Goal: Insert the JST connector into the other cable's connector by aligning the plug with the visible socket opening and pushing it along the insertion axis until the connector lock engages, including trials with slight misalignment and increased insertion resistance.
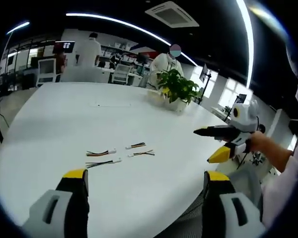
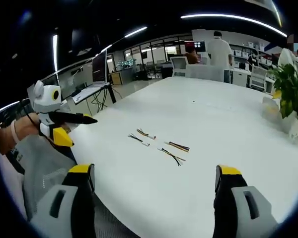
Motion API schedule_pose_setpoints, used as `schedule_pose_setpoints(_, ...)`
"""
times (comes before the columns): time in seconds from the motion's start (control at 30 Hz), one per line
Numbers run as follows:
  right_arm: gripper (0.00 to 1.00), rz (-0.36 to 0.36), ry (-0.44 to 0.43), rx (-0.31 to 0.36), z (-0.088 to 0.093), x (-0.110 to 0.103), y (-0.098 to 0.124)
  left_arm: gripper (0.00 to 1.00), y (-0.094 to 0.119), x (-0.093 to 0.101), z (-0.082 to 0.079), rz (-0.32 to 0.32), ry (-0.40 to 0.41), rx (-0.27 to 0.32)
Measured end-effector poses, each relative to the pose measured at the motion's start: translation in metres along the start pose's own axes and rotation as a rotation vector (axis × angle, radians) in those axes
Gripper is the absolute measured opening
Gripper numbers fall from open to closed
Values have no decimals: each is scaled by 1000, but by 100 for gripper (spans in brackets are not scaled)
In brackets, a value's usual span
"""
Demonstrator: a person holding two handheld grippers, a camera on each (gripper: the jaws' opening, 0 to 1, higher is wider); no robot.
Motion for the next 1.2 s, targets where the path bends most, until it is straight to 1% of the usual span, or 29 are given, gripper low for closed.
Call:
schedule_pose_setpoints(0.1,100,-4,8,-1,0,-3,-1,94,0,1,-3,1,-6,3)
schedule_pose_setpoints(0.23,100,-8,7,2,0,-6,-1,94,2,-2,1,-9,-33,-26)
schedule_pose_setpoints(0.37,99,-10,10,-5,2,-7,0,94,2,-3,3,-15,-48,-41)
schedule_pose_setpoints(0.43,98,-13,14,-9,3,-7,0,94,0,0,2,4,-59,-26)
schedule_pose_setpoints(0.57,97,-23,21,-29,6,-8,0,93,-4,4,2,13,-63,-28)
schedule_pose_setpoints(0.8,97,-18,18,-13,3,-7,-1,93,-7,4,2,19,-93,-41)
schedule_pose_setpoints(1.0,95,-22,28,-28,6,-7,-3,93,-11,0,-3,9,-115,-25)
schedule_pose_setpoints(1.1,95,-22,28,-24,5,-7,-3,93,-13,-1,-9,10,-121,-3)
schedule_pose_setpoints(1.2,95,-23,23,-12,2,-8,-3,93,-14,-1,-11,14,-122,3)
Point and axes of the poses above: the point that each gripper's makers call its tool centre point, and the gripper's own axes: y roughly backward along the fingers, x roughly to its right, z roughly out of its underside, the point moved 2 cm from there along y, roughly backward along the fingers, and after that the axes turned 3 degrees about x, right-handed, at the moved point
